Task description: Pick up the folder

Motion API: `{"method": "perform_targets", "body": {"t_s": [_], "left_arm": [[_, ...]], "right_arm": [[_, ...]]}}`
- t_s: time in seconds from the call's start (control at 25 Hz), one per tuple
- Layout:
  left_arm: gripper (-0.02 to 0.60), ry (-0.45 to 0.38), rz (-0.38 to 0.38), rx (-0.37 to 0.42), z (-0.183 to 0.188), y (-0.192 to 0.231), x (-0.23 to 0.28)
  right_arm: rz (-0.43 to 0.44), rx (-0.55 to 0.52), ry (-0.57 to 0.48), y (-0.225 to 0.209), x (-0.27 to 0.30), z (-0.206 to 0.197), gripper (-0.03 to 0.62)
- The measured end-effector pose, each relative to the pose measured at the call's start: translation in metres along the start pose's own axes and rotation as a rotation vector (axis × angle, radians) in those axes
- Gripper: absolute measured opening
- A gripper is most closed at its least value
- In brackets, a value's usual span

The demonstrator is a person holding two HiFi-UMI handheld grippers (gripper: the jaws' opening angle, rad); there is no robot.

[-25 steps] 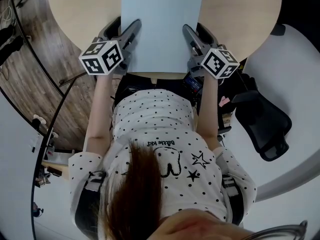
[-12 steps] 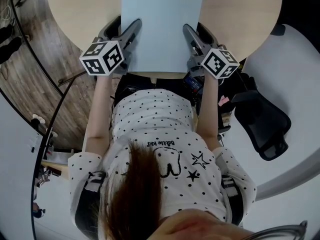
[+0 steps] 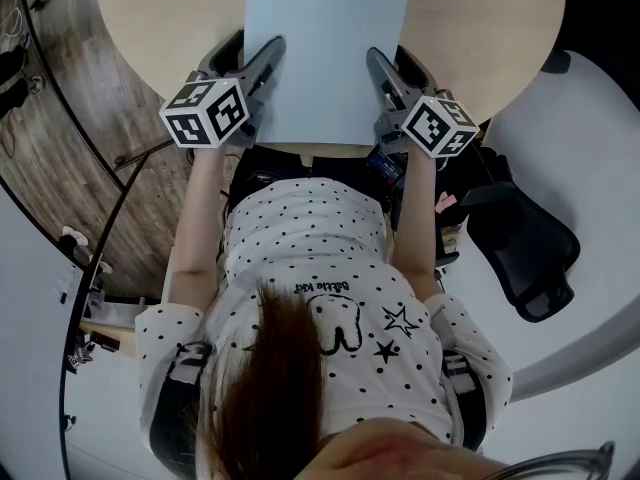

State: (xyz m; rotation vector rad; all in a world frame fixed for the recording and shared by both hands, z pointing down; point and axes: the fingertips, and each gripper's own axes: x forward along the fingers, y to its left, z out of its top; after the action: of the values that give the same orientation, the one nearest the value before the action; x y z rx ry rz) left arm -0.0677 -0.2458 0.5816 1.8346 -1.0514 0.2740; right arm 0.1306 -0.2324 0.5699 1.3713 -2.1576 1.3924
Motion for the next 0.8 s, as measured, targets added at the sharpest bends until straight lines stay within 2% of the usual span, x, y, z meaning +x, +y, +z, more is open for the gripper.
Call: {"method": "perform_targets", "body": {"t_s": [0.8], "left_arm": [[0.290,-0.005,0.008,-0.006,-0.0013,-0.0009,0.0019]], "right_arm": [[0.002,-0.007,0.006,-0.0028,0.0014,-0.0013,0.264]]}}
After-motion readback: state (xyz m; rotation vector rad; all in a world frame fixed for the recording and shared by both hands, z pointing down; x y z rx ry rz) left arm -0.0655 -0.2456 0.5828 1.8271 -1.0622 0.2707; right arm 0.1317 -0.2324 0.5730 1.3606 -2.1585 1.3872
